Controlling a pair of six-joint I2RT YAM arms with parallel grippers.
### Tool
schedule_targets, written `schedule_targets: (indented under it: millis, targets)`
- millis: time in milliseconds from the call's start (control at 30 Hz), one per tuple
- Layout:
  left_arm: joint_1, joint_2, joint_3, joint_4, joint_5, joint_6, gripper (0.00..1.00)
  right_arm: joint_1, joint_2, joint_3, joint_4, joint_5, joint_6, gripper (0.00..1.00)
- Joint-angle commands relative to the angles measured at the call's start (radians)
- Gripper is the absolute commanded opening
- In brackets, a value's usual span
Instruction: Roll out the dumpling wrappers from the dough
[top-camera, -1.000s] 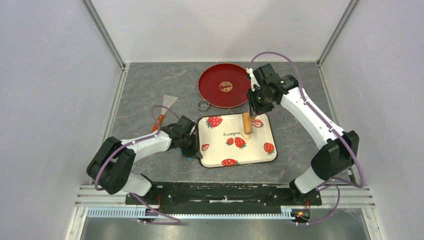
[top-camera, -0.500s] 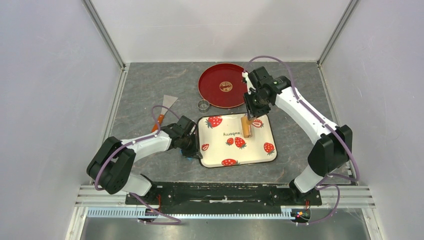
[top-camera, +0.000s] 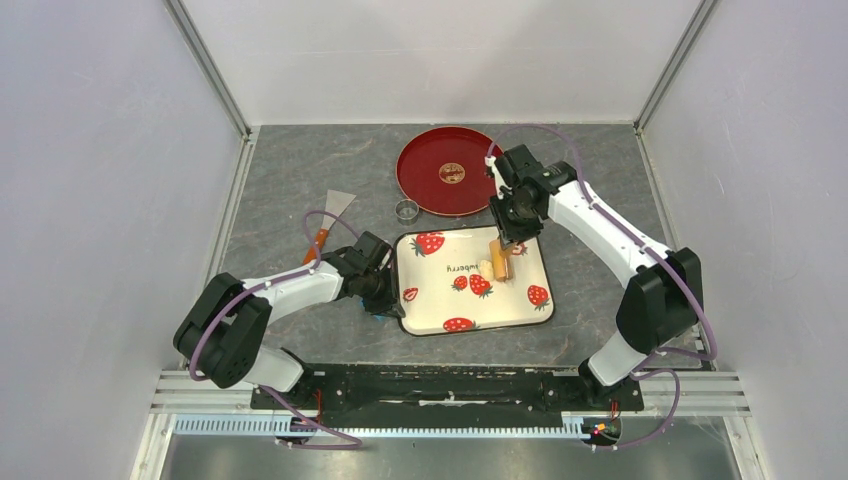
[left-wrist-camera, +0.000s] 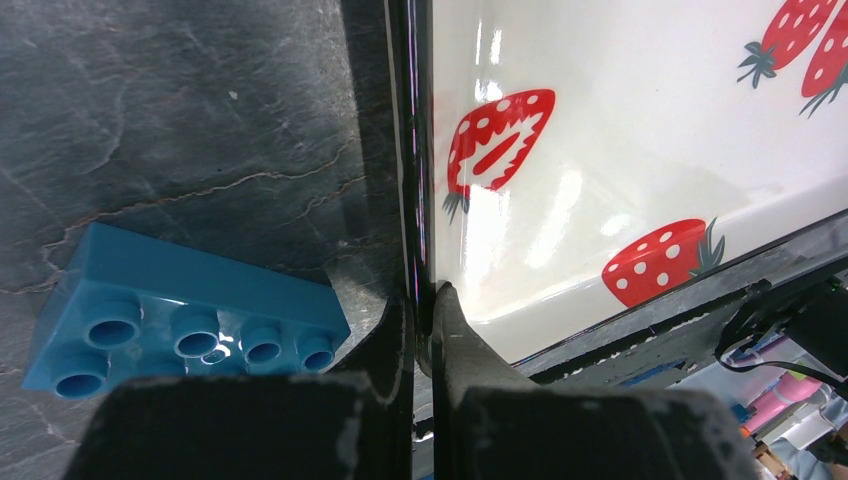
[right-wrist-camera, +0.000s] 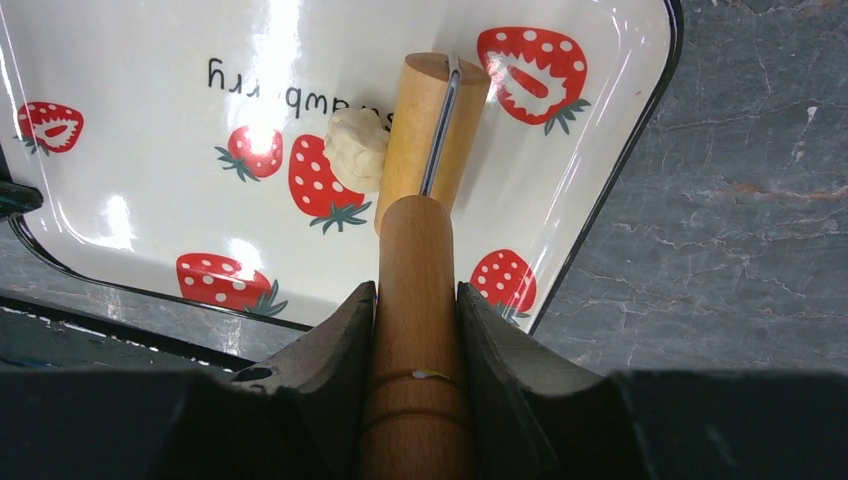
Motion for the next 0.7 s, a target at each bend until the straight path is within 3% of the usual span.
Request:
schedule_targets:
  millis: [0,200,667]
  targets:
    - [-0.010,0.071,-0.049,-0.052,-0.116,0.025,0.02,0.017,-0.040,0.034,0.033,0.002,0.020,0.00]
    - [-0.010,0.075,-0.048,-0.052,-0.116,0.025,0.02,0.017,-0.055,0.119,-0.019,0.080,0.007,0.00]
    - [-0.010,0.077,-0.048,-0.052,-0.116,0.025,0.02,0.064,-0.005,0.155,-0.051,0.026,-0.005,0.00]
